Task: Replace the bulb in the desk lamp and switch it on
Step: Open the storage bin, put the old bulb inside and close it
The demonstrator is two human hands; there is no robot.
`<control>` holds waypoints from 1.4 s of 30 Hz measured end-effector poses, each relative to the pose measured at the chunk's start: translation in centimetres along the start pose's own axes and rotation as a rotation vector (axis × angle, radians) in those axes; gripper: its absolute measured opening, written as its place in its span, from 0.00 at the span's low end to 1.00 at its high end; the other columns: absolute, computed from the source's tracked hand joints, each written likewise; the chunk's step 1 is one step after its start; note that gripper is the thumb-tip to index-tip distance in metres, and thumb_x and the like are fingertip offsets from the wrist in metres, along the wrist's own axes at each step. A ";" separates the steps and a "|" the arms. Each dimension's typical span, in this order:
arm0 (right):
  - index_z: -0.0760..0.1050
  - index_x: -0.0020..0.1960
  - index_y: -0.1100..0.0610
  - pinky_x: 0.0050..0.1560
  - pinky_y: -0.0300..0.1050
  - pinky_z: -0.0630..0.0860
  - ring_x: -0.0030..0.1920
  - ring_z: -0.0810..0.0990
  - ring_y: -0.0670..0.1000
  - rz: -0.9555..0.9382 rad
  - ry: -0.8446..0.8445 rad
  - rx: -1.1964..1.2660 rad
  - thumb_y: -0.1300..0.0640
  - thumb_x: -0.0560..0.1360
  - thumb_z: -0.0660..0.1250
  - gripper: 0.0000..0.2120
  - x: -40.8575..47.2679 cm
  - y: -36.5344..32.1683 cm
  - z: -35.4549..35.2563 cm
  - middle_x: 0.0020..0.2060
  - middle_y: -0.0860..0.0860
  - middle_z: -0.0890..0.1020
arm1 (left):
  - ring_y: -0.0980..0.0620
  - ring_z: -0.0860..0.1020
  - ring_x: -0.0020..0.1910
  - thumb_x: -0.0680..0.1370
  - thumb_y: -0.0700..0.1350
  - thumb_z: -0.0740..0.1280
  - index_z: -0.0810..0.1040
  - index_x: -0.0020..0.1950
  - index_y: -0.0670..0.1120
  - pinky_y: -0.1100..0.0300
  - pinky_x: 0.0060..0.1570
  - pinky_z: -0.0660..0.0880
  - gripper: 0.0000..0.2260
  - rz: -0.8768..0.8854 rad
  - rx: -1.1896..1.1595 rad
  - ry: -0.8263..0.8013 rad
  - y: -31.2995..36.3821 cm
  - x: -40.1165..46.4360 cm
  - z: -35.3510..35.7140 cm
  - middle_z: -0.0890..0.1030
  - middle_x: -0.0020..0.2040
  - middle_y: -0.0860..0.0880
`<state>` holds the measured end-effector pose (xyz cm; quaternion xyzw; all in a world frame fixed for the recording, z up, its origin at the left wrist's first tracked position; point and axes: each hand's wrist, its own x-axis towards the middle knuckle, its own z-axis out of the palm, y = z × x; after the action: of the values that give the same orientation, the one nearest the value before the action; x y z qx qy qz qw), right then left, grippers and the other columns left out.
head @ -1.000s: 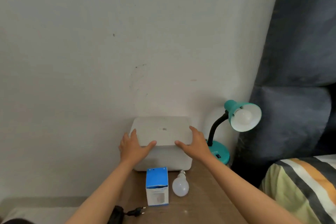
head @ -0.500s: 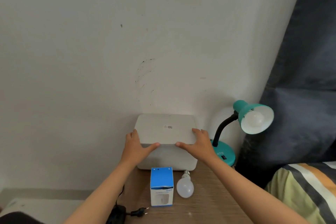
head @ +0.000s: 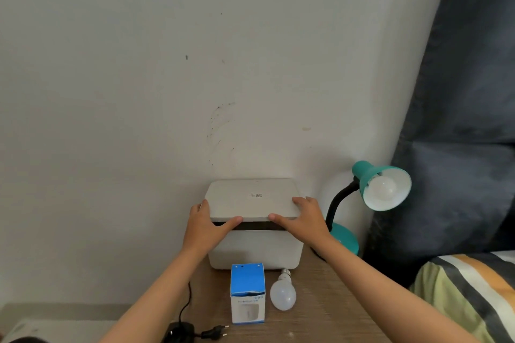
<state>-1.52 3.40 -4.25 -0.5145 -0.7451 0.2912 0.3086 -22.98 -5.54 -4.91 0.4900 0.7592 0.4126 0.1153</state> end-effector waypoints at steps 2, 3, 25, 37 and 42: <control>0.67 0.68 0.57 0.67 0.45 0.66 0.68 0.66 0.53 -0.019 0.002 0.007 0.35 0.61 0.73 0.43 0.0 -0.5 -0.5 0.66 0.55 0.65 | 0.54 0.68 0.52 0.64 0.63 0.72 0.65 0.67 0.45 0.61 0.52 0.69 0.39 0.020 -0.003 0.015 0.4 -0.1 -0.5 0.70 0.61 0.44; 0.66 0.68 0.57 0.68 0.46 0.67 0.68 0.66 0.54 -0.031 0.004 0.006 0.34 0.61 0.73 0.44 0.0 -0.7 -0.8 0.67 0.55 0.65 | 0.54 0.68 0.52 0.64 0.63 0.72 0.65 0.67 0.45 0.62 0.52 0.69 0.39 0.031 -0.006 0.023 0.7 -0.2 -0.8 0.70 0.61 0.44; 0.66 0.69 0.55 0.66 0.40 0.61 0.69 0.64 0.50 -0.045 0.104 -0.135 0.29 0.57 0.66 0.48 -23.0 8.3 -8.1 0.70 0.52 0.63 | 0.56 0.66 0.61 0.61 0.63 0.74 0.70 0.69 0.46 0.63 0.62 0.67 0.40 0.123 -0.080 -0.051 2.8 -22.8 1.5 0.65 0.59 0.54; 0.64 0.69 0.54 0.70 0.49 0.62 0.71 0.61 0.56 0.105 -0.090 -0.214 0.30 0.61 0.67 0.44 -31.0 15.3 -3.6 0.72 0.55 0.60 | 0.52 0.70 0.62 0.63 0.65 0.72 0.72 0.67 0.45 0.61 0.62 0.67 0.38 -0.015 0.103 -0.206 -2.8 -31.6 5.1 0.71 0.62 0.50; 0.63 0.69 0.51 0.68 0.54 0.63 0.68 0.58 0.58 0.109 -0.106 -0.379 0.23 0.59 0.59 0.47 -30.9 16.2 -2.2 0.68 0.56 0.64 | 0.49 0.69 0.63 0.66 0.63 0.71 0.73 0.65 0.44 0.57 0.62 0.67 0.35 0.002 0.178 -0.257 -3.9 -32.0 5.7 0.72 0.63 0.47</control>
<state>18.31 -20.74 -19.96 -0.5870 -0.7728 0.1886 0.1502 -6.41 -30.15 -18.78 0.5478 0.7712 0.2779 0.1672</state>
